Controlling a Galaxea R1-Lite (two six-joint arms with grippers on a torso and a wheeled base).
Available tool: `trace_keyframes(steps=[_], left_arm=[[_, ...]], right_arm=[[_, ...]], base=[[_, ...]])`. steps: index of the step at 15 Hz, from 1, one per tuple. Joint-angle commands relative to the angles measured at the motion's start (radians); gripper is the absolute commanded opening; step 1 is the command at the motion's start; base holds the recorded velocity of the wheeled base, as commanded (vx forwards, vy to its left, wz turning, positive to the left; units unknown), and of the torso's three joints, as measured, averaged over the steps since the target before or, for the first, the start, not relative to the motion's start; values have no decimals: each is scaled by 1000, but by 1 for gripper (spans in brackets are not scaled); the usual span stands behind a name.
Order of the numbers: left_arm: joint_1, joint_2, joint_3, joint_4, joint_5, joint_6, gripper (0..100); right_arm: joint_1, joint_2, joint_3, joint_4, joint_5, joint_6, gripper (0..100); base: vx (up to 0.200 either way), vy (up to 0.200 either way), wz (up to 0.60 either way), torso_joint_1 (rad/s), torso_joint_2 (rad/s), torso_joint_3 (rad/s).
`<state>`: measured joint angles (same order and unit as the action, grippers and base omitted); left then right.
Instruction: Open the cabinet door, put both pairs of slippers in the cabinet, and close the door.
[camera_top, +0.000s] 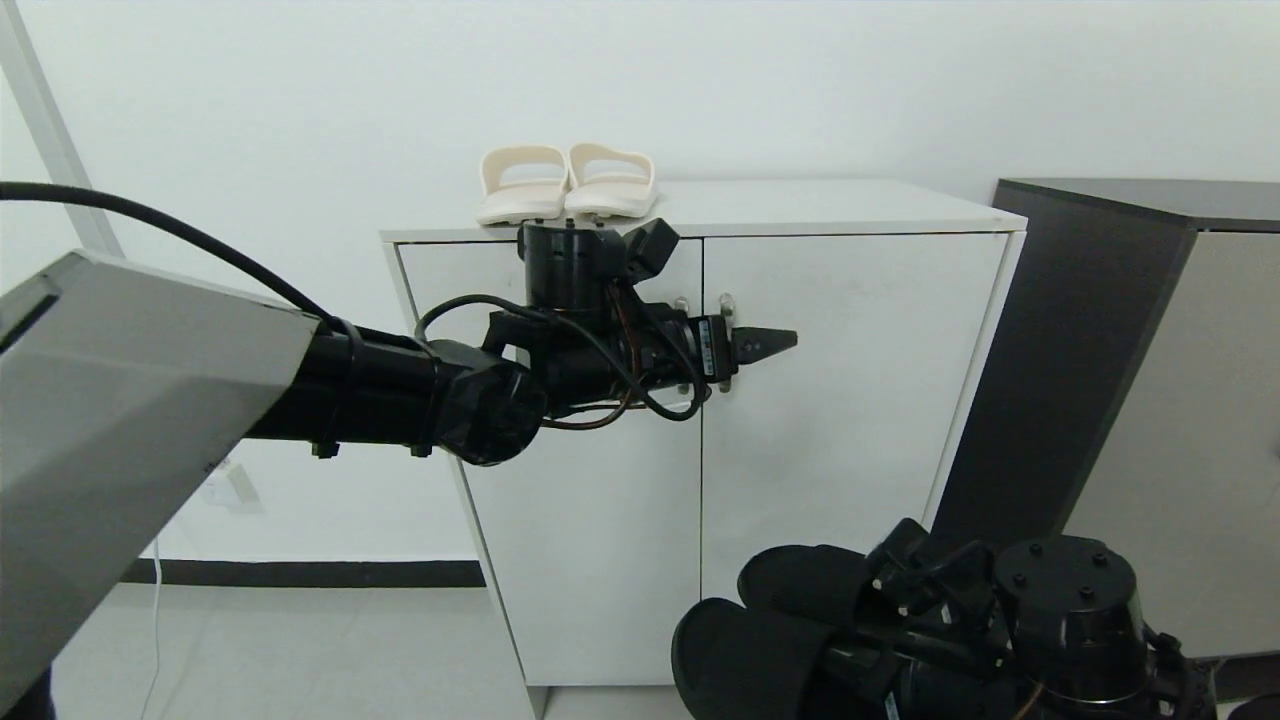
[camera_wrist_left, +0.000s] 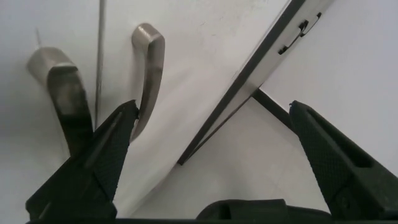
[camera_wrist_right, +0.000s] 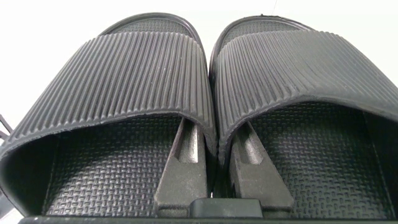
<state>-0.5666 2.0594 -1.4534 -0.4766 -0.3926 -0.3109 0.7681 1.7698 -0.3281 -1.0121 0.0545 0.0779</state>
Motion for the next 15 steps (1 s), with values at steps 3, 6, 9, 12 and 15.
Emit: trace_keyframes(steps=[3, 6, 9, 12, 15], left_arm=[[1, 21, -25, 0, -5, -2, 0], [2, 13, -18, 0, -5, -4, 0], [-1, -16, 19, -5, -3, -2, 0], [-33, -96, 127, -13, -2, -1, 0], [-78, -197, 231, -27, -3, -2, 0]], right_arm=[[2, 3, 0, 0, 2, 0, 0], [4, 2, 6, 0, 10, 2, 0], [8, -10, 35, -2, 67, 0, 0], [11, -38, 64, -2, 137, -1, 0], [42, -53, 67, -3, 143, -7, 0]], base=[[0, 0, 0, 0, 0, 0], [0, 0, 0, 0, 0, 0], [0, 0, 0, 0, 0, 0], [0, 0, 0, 0, 0, 0], [0, 0, 0, 0, 0, 0]])
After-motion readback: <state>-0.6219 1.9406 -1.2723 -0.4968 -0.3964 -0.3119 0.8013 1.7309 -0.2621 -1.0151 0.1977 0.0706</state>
